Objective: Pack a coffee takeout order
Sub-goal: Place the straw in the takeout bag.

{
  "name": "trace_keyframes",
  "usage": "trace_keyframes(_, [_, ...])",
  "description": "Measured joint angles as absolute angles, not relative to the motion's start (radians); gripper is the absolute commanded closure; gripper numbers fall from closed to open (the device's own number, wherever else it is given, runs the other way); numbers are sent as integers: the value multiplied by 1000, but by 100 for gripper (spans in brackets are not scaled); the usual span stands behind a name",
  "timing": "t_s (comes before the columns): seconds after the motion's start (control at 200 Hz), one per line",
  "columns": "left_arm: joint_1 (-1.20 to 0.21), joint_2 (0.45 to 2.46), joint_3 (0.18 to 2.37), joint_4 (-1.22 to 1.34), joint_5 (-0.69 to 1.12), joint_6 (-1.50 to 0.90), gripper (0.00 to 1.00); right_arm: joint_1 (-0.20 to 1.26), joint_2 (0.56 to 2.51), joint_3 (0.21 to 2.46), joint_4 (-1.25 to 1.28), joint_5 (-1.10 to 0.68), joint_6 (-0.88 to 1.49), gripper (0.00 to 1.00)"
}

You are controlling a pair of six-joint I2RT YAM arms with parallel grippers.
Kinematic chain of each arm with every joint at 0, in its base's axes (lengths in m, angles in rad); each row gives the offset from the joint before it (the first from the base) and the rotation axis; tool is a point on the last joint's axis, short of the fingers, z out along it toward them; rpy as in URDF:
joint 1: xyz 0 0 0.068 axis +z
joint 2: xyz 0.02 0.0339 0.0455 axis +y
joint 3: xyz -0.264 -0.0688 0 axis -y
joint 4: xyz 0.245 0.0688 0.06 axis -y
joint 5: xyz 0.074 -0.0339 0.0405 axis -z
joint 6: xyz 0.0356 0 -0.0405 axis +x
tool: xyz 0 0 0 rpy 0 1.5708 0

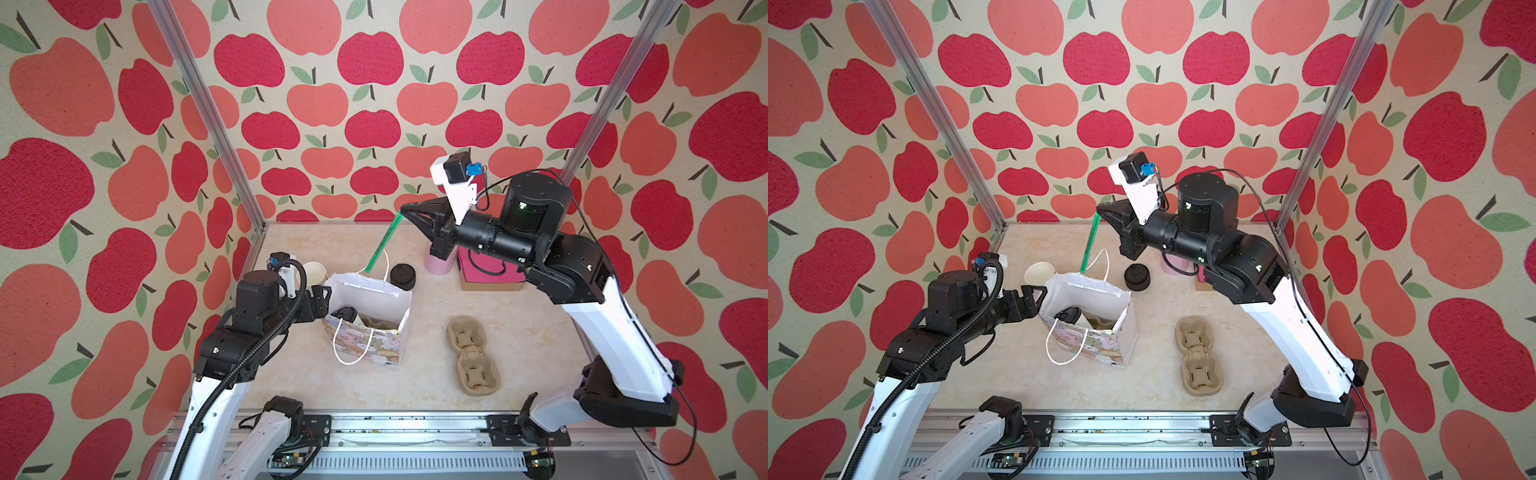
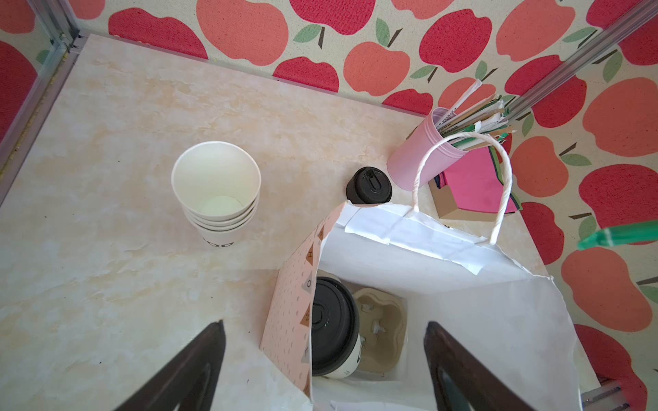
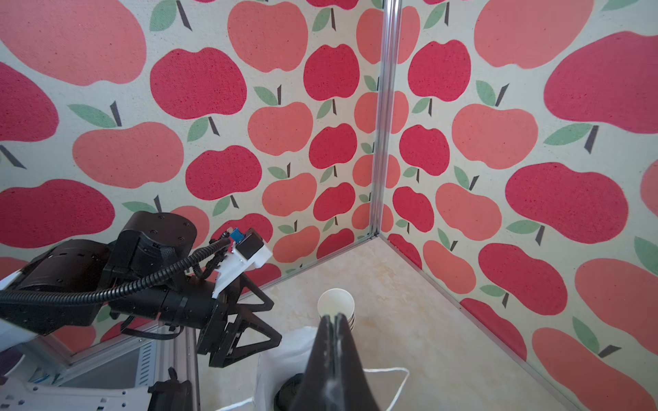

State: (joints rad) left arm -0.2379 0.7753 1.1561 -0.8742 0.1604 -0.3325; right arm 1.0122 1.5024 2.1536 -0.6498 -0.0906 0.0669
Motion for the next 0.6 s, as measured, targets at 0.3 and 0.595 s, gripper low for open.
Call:
trace_keyframes(0.3, [-232,764,1156,-869,145,-333,8,1054,1504,1998,-635,-88,88,100])
trace_keyframes(0.595, [-231,764,1148,-854,146,-350,8,1054,1506,1816,-569,-88,100,100])
